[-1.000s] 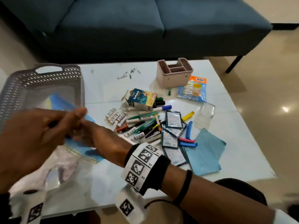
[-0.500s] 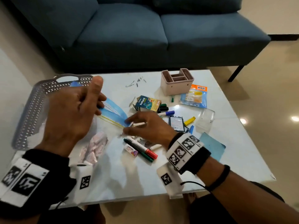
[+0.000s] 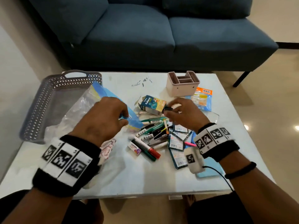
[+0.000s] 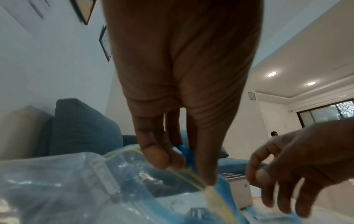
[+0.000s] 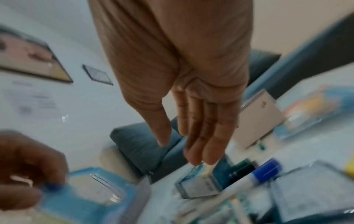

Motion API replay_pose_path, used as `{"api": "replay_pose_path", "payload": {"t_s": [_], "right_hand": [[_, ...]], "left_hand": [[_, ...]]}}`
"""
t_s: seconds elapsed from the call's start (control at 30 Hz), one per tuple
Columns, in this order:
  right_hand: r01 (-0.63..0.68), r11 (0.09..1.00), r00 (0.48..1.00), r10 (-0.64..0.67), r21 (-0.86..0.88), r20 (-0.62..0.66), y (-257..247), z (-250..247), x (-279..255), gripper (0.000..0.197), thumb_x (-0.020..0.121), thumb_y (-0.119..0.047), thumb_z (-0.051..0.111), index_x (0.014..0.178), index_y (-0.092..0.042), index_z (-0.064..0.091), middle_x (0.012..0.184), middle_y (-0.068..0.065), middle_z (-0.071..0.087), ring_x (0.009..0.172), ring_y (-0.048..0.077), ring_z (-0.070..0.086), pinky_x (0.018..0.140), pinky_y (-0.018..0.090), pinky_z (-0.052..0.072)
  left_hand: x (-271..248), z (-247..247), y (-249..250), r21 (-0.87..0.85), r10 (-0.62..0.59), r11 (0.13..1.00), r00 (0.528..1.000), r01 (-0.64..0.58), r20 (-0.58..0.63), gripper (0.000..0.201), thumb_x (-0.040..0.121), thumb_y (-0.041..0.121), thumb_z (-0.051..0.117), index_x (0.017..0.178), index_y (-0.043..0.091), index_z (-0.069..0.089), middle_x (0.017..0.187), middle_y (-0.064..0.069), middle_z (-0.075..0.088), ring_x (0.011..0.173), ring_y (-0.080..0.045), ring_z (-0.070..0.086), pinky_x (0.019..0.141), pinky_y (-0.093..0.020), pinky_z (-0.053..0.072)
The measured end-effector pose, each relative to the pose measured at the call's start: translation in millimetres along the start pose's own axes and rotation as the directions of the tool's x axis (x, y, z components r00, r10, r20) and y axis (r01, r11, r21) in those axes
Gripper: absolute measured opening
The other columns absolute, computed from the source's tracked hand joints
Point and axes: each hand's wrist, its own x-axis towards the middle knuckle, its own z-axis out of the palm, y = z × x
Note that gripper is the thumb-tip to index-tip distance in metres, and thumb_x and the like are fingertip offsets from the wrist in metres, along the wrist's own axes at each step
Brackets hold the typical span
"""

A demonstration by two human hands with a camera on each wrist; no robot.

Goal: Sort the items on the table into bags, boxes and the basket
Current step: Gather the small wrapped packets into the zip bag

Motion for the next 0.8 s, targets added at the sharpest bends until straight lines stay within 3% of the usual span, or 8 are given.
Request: {"api": "replay_pose_path", "payload": {"t_s": [0.1,0.17,0.23,0.33,0.47,0.57,0.7,0.8], "right_hand": [[-0.124,0.824,0.985,0.168,-0.553,0.03,32.9,2.6,6.0,0.089,0.069,-0.064,0.083,0.141,-0.029,0.045,0.131,0.011,0.059,0.114,0.029,0.061,0.095,0.041,0.052],[-0.113,0.733,0.96,0.255,-0.671,0.117,49.8,15.3,4.7,0.121,0.057,-0.072,0.085,0.155,-0.037,0.024,0.146,0.014,0.041,0.132,0.038,0.046,0.105,0.051,0.047],[-0.077,0.663,0.952,0.271,-0.745,0.143,60.5,28.5,2.0,0.127,0.055,-0.071,0.086,0.157,-0.04,0.016,0.154,0.014,0.028,0.142,0.042,0.03,0.108,0.056,0.043],[-0.041,0.631,0.967,0.221,-0.775,0.129,66.5,35.8,2.0,0.106,0.064,-0.061,0.086,0.151,-0.038,0.03,0.149,0.013,0.032,0.138,0.041,0.032,0.102,0.053,0.047],[-0.023,0.764,0.982,0.139,-0.645,0.131,65.9,14.9,10.0,0.067,0.078,-0.04,0.08,0.138,-0.032,0.051,0.131,0.009,0.058,0.119,0.033,0.057,0.096,0.043,0.052],[-0.049,0.842,0.999,0.046,-0.537,-0.019,60.5,-9.5,14.3,0.052,0.082,-0.015,0.072,0.129,-0.033,0.059,0.123,0.01,0.065,0.104,0.033,0.066,0.088,0.04,0.056],[-0.084,0.818,0.962,-0.081,-0.569,-0.259,57.0,-30.2,10.1,0.043,0.087,-0.01,0.064,0.127,-0.026,0.063,0.113,0.015,0.069,0.099,0.041,0.065,0.079,0.039,0.054],[-0.139,0.747,0.95,-0.086,-0.65,-0.302,56.4,-29.4,6.9,0.02,0.094,-0.019,0.06,0.111,-0.02,0.068,0.101,0.014,0.069,0.083,0.037,0.061,0.067,0.033,0.043]], "left_hand": [[11.7,10.9,7.7,0.052,-0.09,0.995,0.993,0.085,0.083,0.01,0.088,0.032,0.076,0.094,0.029,0.068,0.109,0.0,0.063,0.106,-0.026,0.061,0.086,-0.035,0.049],[17.7,18.1,13.3,0.099,-0.128,0.989,0.978,0.113,0.167,0.017,0.089,0.035,0.075,0.1,0.026,0.066,0.119,-0.006,0.062,0.113,-0.03,0.059,0.094,-0.04,0.05],[21.7,25.3,18.2,0.135,-0.149,0.984,0.96,0.119,0.236,0.032,0.09,0.041,0.073,0.113,0.022,0.064,0.126,-0.007,0.058,0.12,-0.03,0.055,0.099,-0.04,0.047],[25.2,31.1,26.5,0.162,-0.143,0.982,0.948,0.099,0.283,0.044,0.09,0.051,0.07,0.123,0.023,0.061,0.131,-0.006,0.055,0.124,-0.029,0.053,0.097,-0.037,0.044],[26.5,36.1,44.2,0.121,-0.091,0.991,0.942,0.054,0.324,0.044,0.09,0.054,0.069,0.124,0.027,0.062,0.131,-0.004,0.054,0.121,-0.026,0.055,0.096,-0.036,0.045],[19.4,48.3,66.0,0.071,0.017,0.996,0.923,-0.048,0.385,0.042,0.091,0.051,0.068,0.123,0.024,0.063,0.124,-0.005,0.059,0.112,-0.026,0.059,0.094,-0.037,0.05],[-0.3,90.6,99.0,0.005,0.172,0.978,0.818,-0.209,0.549,0.046,0.094,0.047,0.066,0.129,0.019,0.06,0.128,-0.007,0.058,0.115,-0.03,0.06,0.095,-0.042,0.052],[-14.5,127.9,118.0,-0.034,0.249,0.954,0.726,-0.297,0.641,0.051,0.094,0.046,0.066,0.136,0.018,0.057,0.136,-0.01,0.052,0.119,-0.034,0.058,0.096,-0.046,0.052]]}}
